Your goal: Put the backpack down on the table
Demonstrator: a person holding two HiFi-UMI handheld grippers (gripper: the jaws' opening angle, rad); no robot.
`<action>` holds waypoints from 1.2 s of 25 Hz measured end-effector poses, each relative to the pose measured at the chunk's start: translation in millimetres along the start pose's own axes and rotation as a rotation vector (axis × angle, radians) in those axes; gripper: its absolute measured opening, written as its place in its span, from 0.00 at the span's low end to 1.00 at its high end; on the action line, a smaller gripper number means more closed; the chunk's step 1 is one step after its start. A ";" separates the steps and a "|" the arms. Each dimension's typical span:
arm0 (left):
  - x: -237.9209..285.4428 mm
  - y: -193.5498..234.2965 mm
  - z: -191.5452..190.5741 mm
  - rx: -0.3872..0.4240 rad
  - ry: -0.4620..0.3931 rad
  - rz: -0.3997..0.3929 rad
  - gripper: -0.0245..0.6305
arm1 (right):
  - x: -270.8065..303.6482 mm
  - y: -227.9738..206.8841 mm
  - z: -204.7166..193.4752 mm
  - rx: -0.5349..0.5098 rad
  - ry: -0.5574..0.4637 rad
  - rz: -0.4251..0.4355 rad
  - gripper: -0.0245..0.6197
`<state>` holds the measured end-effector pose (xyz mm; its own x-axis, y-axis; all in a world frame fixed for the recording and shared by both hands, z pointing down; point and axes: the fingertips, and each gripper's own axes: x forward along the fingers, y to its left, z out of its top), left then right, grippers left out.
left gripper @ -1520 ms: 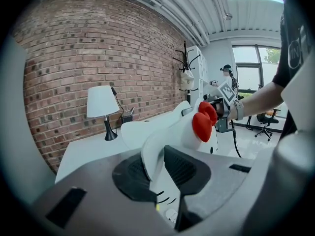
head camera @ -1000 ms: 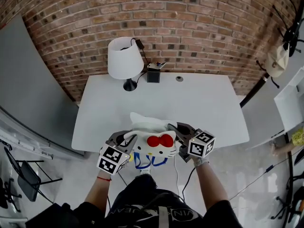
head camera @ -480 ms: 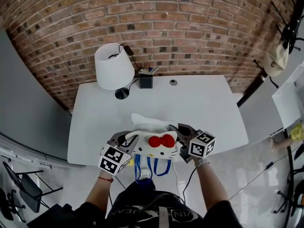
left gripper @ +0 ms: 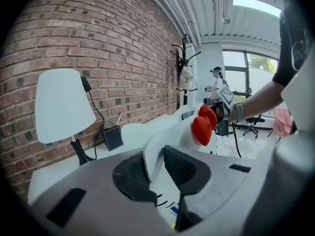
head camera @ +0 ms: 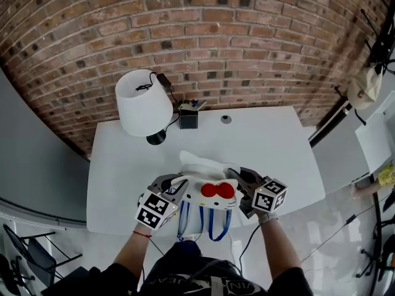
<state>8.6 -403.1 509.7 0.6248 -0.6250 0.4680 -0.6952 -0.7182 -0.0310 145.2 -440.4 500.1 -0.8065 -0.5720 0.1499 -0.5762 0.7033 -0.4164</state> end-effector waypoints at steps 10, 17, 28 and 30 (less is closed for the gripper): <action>43.1 39.1 6.8 0.012 0.016 -0.025 0.14 | 27.4 -44.5 8.0 0.026 -0.010 -0.049 0.05; 57.6 56.8 13.1 0.043 0.013 -0.024 0.14 | 44.4 -61.3 12.7 0.017 -0.014 -0.058 0.05; 57.9 68.7 11.4 0.088 0.002 0.011 0.14 | 57.2 -62.7 15.7 -0.038 -0.037 -0.053 0.05; 55.9 65.6 8.0 0.098 -0.001 0.006 0.14 | 56.6 -61.0 13.1 -0.044 -0.037 -0.050 0.05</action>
<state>0.8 -487.6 526.7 0.6207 -0.6299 0.4668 -0.6610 -0.7407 -0.1206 136.4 -521.2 522.2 -0.7718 -0.6213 0.1356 -0.6212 0.6910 -0.3697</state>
